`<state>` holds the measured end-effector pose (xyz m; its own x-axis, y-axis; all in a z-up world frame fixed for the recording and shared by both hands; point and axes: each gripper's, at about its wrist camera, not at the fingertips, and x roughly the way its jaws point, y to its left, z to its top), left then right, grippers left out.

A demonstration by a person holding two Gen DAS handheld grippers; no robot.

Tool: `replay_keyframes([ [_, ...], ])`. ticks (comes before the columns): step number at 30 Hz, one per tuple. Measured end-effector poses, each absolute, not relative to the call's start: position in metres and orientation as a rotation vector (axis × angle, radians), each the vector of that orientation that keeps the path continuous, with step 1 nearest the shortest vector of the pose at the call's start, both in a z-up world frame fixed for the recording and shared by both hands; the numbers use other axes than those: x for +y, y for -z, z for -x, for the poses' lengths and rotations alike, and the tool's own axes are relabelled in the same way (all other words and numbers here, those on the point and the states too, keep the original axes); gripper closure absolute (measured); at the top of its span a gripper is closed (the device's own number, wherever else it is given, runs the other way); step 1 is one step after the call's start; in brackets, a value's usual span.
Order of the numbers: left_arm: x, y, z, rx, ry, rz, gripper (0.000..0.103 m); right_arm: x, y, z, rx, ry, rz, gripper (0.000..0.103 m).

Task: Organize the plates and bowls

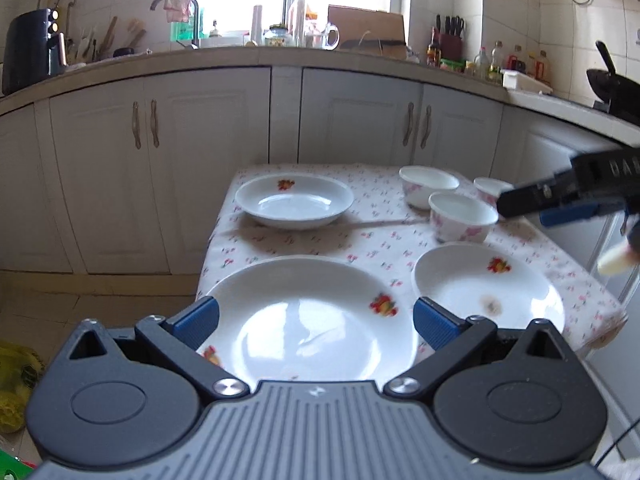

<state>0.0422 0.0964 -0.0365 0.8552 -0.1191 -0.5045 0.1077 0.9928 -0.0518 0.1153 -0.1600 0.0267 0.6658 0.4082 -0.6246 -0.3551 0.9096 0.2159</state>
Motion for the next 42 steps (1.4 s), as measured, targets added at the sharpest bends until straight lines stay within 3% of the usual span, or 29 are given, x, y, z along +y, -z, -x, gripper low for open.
replay_keyframes([
  [31,0.142,0.087,-0.057,0.739,0.382,-0.171,0.001,-0.068,0.032,-0.199,0.891,-0.691,0.127,0.001],
  [40,0.142,0.091,-0.070,0.739,0.430,-0.193,0.001,-0.057,0.049,-0.220,0.952,-0.723,0.134,0.020],
  [42,0.143,0.091,-0.072,0.739,0.443,-0.189,0.001,-0.054,0.053,-0.224,0.971,-0.733,0.138,0.029],
])
